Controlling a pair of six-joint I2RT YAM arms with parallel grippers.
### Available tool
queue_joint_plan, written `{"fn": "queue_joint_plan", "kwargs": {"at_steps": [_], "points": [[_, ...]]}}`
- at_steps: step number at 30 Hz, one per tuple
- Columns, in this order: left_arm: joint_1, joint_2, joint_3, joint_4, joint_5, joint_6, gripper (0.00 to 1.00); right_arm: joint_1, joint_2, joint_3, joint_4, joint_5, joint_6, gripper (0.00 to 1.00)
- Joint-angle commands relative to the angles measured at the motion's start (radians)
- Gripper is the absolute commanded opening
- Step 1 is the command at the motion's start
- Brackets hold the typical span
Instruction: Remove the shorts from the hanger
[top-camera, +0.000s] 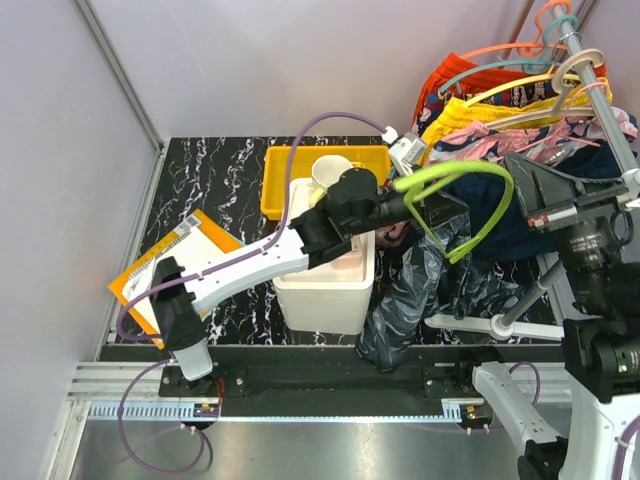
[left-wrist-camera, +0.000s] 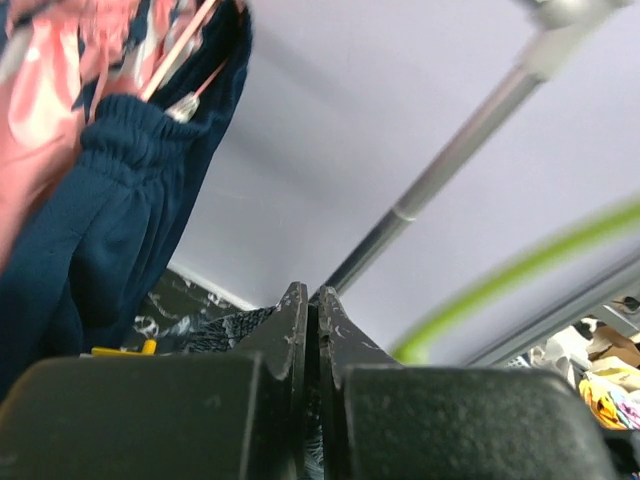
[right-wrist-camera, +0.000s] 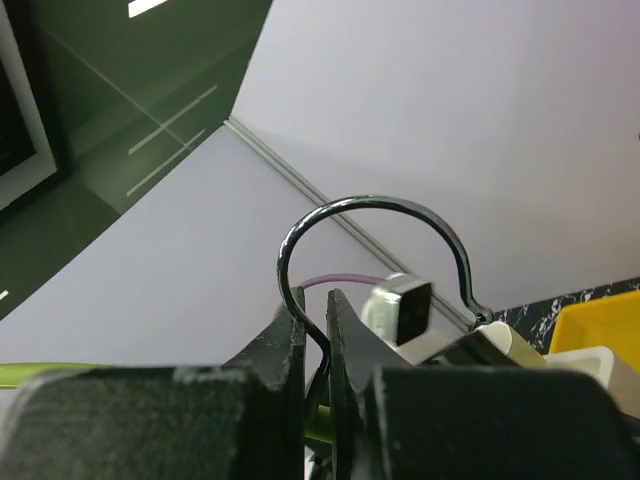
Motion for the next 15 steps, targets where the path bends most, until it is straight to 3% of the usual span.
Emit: {"fn": "queue_joint_plan", "kwargs": {"at_steps": [1, 4, 5, 6, 8, 12, 15], "points": [[-0.006, 0.083, 0.141, -0.095, 0.027, -0.009, 0.00, -0.003, -0.024, 0.083, -0.003, 0.014, -0.100, 0.00], [-0.004, 0.102, 0.188, -0.165, 0.006, 0.005, 0.17, -0.004, -0.047, 0.066, -0.023, 0.027, -0.159, 0.00], [-0.004, 0.099, 0.196, -0.182, -0.005, 0.012, 0.36, -0.003, -0.047, 0.063, -0.035, 0.024, -0.169, 0.00], [-0.004, 0.091, 0.194, -0.194, -0.028, 0.024, 0.44, -0.003, -0.046, 0.060, -0.044, 0.022, -0.189, 0.00], [0.002, 0.060, 0.182, -0.213, -0.032, 0.032, 0.51, -0.003, -0.044, 0.048, -0.053, 0.011, -0.202, 0.00], [0.027, 0.007, 0.165, -0.262, -0.014, 0.037, 0.76, -0.004, -0.040, 0.008, -0.053, -0.010, -0.216, 0.00], [0.042, -0.050, 0.127, -0.297, 0.001, 0.043, 0.76, -0.003, -0.034, 0.006, -0.053, -0.024, -0.232, 0.00]]}}
